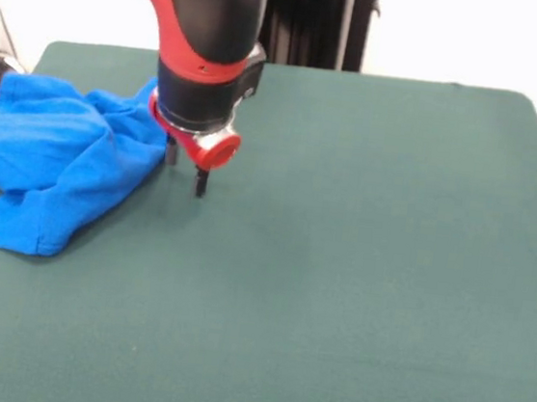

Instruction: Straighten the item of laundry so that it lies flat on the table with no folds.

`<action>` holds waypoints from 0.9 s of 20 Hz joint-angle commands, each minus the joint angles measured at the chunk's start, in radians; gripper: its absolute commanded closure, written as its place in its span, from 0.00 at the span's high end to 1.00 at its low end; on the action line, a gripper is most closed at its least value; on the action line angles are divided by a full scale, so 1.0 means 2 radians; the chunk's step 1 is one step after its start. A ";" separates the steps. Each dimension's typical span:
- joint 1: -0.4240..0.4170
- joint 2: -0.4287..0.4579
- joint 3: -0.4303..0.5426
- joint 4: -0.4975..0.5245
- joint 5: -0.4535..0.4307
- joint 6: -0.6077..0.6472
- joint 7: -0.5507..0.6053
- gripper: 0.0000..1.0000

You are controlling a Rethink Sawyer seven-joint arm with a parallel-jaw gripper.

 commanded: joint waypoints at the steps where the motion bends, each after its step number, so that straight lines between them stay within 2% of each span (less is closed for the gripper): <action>1: 0.022 -0.014 0.006 -0.021 -0.050 0.163 0.030 1.00; 5: 0.018 -0.033 0.009 -0.028 -0.063 0.195 0.037 1.00; 10: 0.013 -0.043 0.018 -0.024 -0.068 0.193 0.051 1.00; 18: 0.010 -0.007 0.018 -0.039 -0.086 0.146 0.060 1.00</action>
